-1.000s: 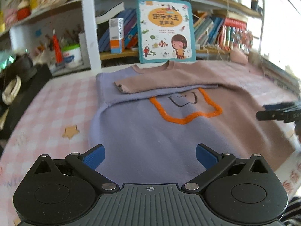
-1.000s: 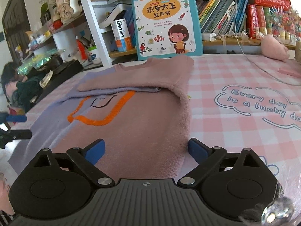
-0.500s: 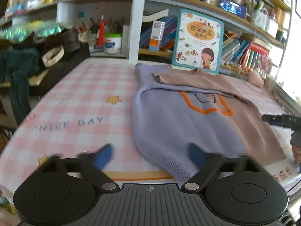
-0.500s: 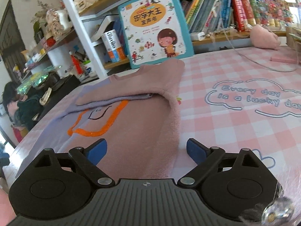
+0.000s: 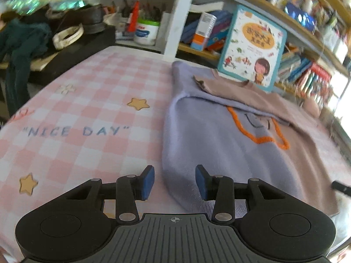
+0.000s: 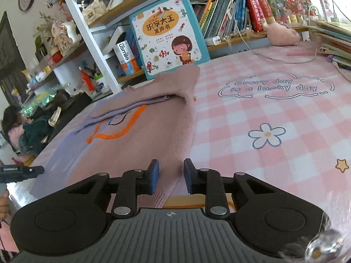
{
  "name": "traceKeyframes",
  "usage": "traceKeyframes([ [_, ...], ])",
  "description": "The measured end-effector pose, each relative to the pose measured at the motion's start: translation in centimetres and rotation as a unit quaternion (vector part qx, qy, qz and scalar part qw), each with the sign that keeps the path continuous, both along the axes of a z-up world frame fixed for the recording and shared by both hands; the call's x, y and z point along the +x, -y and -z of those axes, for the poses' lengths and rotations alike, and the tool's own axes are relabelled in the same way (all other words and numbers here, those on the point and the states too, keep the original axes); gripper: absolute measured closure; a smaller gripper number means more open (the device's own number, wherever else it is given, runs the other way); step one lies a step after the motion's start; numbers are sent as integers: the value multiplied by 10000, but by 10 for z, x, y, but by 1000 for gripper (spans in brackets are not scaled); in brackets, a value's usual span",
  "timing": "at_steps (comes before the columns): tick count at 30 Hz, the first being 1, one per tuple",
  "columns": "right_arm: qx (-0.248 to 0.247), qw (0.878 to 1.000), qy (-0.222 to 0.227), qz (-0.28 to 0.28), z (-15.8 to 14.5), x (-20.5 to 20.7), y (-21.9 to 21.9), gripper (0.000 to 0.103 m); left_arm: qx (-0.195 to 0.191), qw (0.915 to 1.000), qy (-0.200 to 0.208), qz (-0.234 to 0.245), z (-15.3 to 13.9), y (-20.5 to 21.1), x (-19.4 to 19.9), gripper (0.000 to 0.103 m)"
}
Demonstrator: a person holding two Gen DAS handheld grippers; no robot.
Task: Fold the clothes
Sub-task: 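Press the folded pink side flat with the open right gripper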
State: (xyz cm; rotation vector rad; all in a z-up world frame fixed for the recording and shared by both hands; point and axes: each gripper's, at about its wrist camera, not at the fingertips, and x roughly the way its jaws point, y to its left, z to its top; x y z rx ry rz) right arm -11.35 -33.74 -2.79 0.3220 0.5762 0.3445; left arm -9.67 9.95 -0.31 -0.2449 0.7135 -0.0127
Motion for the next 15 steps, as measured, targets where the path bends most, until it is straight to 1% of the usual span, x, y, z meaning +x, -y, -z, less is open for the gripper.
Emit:
traceKeyframes([
  [1, -48, 10000, 44, 7, 1, -1, -2, 80, 24, 10000, -7, 74, 0, 3, 3, 64],
  [3, -158, 9998, 142, 27, 2, -3, -6, 80, -28, 9999, 50, 101, -2, 8, 4, 68],
  [5, -300, 9993, 216, 25, 2, -5, -9, 80, -253, 9992, 234, 212, -8, 12, 0, 70],
  [7, -425, 9987, 293, 27, 3, -7, -13, 80, -531, 9970, 354, 445, -13, 15, -3, 70],
  [9, -478, 9982, 349, 40, 4, -7, -15, 80, -789, 9936, 429, 682, -18, 19, -6, 67],
  [11, -444, 9982, 390, 39, 6, -8, -13, 80, -845, 9931, 373, 724, -17, 20, -6, 66],
  [15, -258, 9988, 415, 4, 9, -8, -8, 80, -681, 9961, 218, 511, -11, 18, -7, 66],
])
